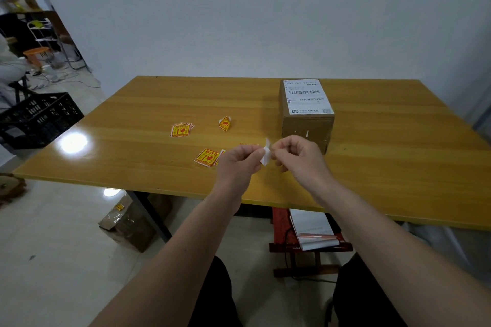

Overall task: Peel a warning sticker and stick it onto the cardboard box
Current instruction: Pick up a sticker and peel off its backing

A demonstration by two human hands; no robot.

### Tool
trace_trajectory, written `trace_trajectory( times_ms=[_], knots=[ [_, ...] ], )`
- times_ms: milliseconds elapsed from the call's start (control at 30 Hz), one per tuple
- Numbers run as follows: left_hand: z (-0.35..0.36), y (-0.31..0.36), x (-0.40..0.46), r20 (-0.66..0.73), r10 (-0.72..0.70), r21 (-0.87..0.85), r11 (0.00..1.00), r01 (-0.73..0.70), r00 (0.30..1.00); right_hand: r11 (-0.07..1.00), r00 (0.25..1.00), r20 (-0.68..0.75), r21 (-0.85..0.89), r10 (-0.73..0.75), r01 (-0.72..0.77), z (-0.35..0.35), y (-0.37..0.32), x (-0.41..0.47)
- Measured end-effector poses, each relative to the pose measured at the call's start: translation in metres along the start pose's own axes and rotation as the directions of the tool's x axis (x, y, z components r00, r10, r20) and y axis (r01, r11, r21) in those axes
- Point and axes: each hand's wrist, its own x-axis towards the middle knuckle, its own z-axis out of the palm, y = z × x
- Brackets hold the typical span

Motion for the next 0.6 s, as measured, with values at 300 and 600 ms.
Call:
trace_trajectory(
  times_ms=[300, 600],
  knots=[
    [0.0055, -0.003, -0.0023, -0.013, 0.116, 0.169, 0.979, -0.112, 0.993, 0.998, 0.999, 0.008, -0.033, -0.046, 0.046, 0.0026, 0.0015, 0.0005],
    [0.0085, -0.0023, -0.0025, -0.006, 0.057, 0.251, 0.967, -0.054, 0.998, 0.983, 0.992, 0.068, -0.142, -0.109, 0.118, 0.0002, 0.0095, -0.0011]
  ],
)
